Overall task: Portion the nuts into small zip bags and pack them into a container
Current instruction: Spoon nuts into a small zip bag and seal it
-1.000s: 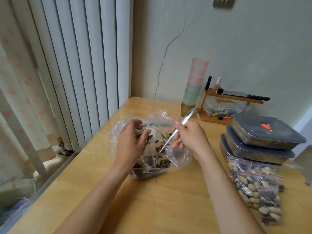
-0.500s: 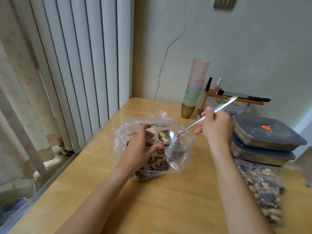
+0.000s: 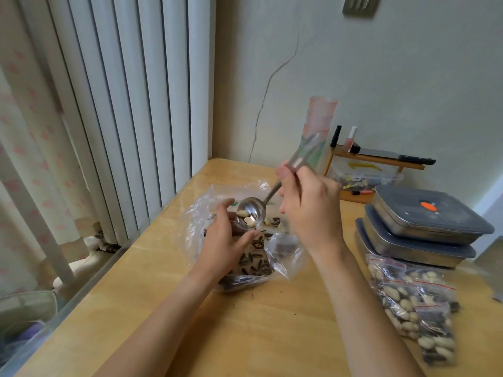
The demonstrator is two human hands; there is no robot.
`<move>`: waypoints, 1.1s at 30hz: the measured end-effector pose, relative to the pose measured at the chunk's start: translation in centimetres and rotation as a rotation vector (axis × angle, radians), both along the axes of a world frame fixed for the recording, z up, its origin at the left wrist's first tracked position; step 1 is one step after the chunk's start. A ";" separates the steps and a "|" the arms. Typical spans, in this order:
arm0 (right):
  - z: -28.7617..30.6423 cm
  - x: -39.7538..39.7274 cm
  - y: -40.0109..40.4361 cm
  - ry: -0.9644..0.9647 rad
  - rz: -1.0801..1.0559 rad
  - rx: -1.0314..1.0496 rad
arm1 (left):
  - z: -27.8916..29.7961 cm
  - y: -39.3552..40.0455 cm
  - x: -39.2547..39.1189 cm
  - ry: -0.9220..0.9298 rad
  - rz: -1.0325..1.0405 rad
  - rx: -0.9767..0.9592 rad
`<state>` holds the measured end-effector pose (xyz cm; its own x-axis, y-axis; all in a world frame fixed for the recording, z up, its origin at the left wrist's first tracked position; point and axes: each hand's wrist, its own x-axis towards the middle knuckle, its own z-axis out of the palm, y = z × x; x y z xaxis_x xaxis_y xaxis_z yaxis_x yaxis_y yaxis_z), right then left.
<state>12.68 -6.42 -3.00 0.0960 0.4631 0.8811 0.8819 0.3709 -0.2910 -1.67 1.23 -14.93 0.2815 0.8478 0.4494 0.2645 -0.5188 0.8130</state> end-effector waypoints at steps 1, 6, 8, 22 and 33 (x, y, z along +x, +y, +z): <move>0.1 -0.3 0.0 -0.061 0.015 0.038 | 0.0 0.0 0.0 -0.019 0.008 -0.007; 0.3 -1.1 -0.1 -0.196 0.022 0.168 | 0.2 0.1 -0.2 -0.041 0.044 0.002; 0.3 -1.0 -0.2 -0.199 0.028 0.188 | 0.2 0.1 -0.2 -0.054 0.042 -0.004; -0.5 0.2 0.3 -0.084 -0.072 0.219 | 0.4 -0.1 -0.2 -0.078 0.067 -0.007; -4.1 1.8 1.8 0.678 -0.228 -0.406 | 1.1 -0.8 -0.4 0.031 0.089 0.108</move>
<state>14.51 -4.57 -7.13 0.6777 0.6378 0.3660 0.5074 -0.0453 -0.8605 -2.05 0.48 -13.79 0.2226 0.8174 0.5314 0.3379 -0.5759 0.7444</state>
